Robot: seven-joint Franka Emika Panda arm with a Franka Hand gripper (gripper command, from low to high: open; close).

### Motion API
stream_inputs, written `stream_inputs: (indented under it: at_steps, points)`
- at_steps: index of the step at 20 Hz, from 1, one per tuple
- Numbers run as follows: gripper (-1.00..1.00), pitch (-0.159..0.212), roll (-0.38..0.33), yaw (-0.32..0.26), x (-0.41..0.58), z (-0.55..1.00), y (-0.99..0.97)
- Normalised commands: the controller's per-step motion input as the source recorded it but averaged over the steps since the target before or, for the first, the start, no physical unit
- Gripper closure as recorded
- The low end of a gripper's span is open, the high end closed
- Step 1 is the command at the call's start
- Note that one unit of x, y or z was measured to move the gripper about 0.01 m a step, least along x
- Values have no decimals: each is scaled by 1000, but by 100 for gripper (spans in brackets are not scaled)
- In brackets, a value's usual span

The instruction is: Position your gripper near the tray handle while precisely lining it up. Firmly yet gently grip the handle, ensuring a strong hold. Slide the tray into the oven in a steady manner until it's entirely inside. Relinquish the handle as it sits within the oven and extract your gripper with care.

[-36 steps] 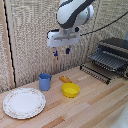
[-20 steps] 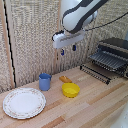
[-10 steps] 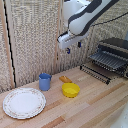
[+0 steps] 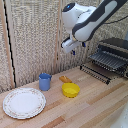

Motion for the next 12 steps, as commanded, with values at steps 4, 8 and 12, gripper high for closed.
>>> stream_inputs:
  at_steps: [4,8,12]
  points:
    - [-100,140,-375,40,75,-81,-129]
    - [-100,133,-345,10,136,-121,-171]
    - [-100,93,-312,1,69,-189,-234]
